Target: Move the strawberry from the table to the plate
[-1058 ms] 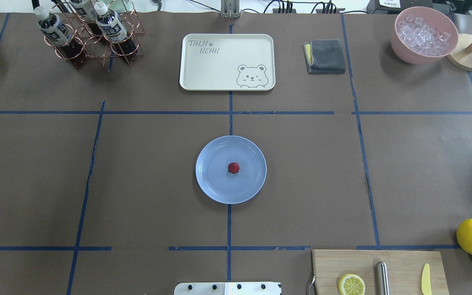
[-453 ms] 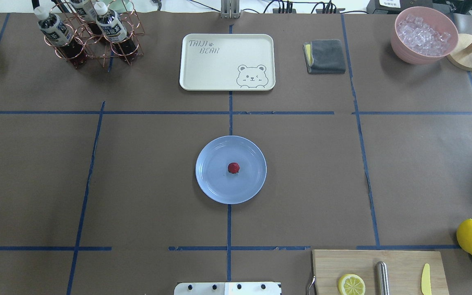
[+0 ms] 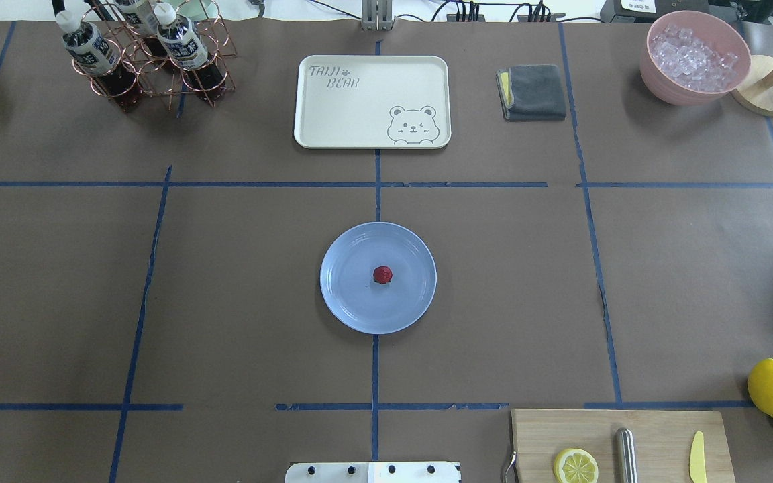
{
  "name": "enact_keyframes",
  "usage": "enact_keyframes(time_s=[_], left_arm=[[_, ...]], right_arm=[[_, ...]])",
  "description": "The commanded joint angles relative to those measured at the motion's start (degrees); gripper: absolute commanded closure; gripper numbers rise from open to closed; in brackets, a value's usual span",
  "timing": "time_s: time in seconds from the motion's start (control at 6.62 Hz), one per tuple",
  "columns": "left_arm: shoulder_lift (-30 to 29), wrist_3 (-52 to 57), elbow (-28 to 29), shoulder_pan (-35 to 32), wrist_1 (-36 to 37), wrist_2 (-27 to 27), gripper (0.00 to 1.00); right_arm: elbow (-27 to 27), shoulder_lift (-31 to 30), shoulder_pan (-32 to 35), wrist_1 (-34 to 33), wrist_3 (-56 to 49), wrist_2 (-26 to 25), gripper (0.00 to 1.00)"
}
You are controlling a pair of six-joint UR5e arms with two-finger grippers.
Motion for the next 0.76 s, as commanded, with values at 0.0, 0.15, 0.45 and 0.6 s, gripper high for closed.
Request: enact_keyframes(time_s=[0.0,0.15,0.45,0.6], left_arm=[[0.36,0.23,-0.38,0.32,0.46,-0.21,0.00],[0.45,0.41,-0.38,0.32,0.02,-0.04,0.00],[0.45,0.58,-0.55,0.24,-0.68,0.14,0.00],[0.45,0.50,-0.64,0.24,-1.30,0.40,0.00]], right_arm=[[0.18,0.01,0.35,0.02,0.00,-0.15,0.00],[0.36,-0.17,0.35,0.11,0.17,-0.15,0.00],[0.36,-0.08,0.35,0.29,0.70,-2.16,0.00],[0.45,-0.08,0.35,0.29,0.79,-2.08,0.00]])
